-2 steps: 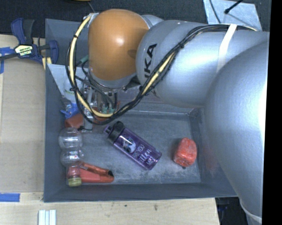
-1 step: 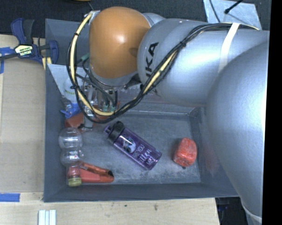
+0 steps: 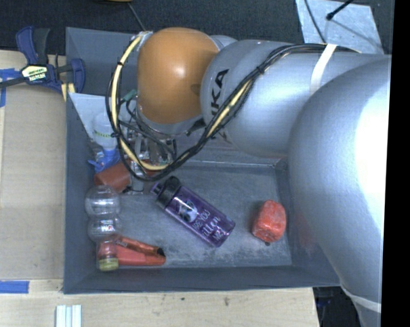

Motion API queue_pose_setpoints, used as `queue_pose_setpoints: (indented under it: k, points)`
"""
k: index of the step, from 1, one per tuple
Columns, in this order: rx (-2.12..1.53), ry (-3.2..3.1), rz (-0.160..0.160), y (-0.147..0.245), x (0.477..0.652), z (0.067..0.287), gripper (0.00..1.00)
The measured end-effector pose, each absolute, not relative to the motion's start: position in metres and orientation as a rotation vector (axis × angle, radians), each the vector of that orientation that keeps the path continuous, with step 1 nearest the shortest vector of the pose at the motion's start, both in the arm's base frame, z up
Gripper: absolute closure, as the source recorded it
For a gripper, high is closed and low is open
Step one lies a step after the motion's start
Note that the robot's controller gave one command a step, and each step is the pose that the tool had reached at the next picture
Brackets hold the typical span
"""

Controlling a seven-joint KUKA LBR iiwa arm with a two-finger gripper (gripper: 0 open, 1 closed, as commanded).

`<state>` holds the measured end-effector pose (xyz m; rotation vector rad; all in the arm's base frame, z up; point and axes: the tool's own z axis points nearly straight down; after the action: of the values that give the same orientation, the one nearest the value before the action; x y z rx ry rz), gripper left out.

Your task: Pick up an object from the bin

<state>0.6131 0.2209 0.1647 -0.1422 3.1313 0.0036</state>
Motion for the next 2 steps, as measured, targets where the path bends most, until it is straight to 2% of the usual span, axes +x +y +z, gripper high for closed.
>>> queue_pose_setpoints:
  k: [1, 2]
  points:
    - [0.012, 3.138, 0.002, 0.216, 0.616, 0.121, 0.0]
    - [-0.054, 3.135, -0.021, 0.213, 0.633, 0.078, 1.0]
